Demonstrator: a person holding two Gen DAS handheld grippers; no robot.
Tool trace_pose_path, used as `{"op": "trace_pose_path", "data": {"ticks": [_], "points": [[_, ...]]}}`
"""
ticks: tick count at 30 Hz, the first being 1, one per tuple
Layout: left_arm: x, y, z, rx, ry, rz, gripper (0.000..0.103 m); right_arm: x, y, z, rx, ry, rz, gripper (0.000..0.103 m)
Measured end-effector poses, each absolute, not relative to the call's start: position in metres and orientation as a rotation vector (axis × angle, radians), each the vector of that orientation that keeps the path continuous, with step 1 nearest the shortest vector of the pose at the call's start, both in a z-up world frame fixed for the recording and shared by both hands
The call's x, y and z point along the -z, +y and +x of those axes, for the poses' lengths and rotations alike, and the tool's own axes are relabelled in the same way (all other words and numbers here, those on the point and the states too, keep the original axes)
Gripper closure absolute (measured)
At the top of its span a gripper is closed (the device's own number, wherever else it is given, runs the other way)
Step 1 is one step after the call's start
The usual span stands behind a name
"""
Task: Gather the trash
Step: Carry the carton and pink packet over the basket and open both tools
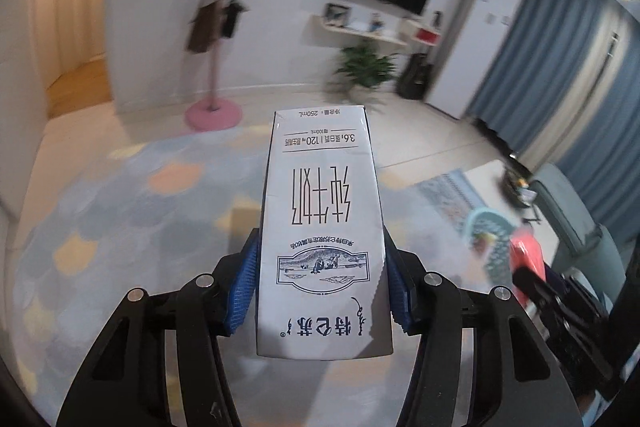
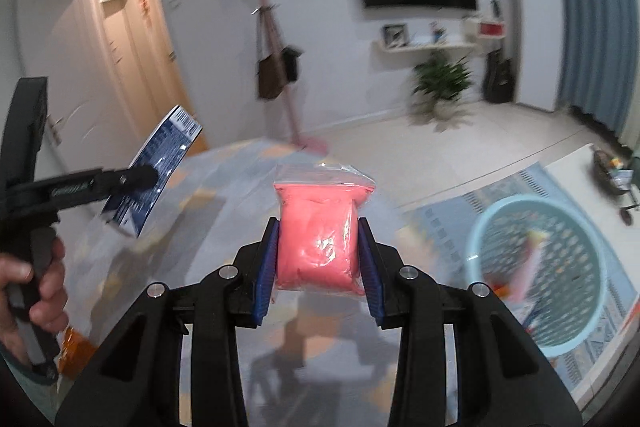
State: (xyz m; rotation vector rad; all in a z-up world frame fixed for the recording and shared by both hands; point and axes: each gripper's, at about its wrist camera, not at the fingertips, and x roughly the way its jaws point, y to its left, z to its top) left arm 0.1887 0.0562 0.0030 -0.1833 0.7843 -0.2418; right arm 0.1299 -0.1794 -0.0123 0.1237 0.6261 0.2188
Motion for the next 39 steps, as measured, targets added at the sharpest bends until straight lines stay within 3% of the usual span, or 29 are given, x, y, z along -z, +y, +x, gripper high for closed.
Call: {"op": "trace_pose_path", "data": {"ticks": [7, 15, 29, 39], "points": [[-0.013, -0.033, 0.207, 0.39, 0.771, -0.126, 0.05, -0.003, -0.252, 0.132, -0.06, 0.557, 0.153, 0.068], [0.005, -0.133, 0.226, 0.51, 0.821, -0.056, 0.049, 0.018, -0.336, 0.146, 0.096, 0.591, 0.232, 0.068], [0.092, -0.213, 0.251, 0.647, 1.039, -0.12, 0.049, 0.115, -0.432, 0.171, 0.251, 0.839, 0.432, 0.068], [0.098, -0.242, 0.248, 0.64, 1.046, -0.084, 0.048, 0.134, -0.45, 0.168, 0.254, 0.899, 0.468, 0.067]]}}
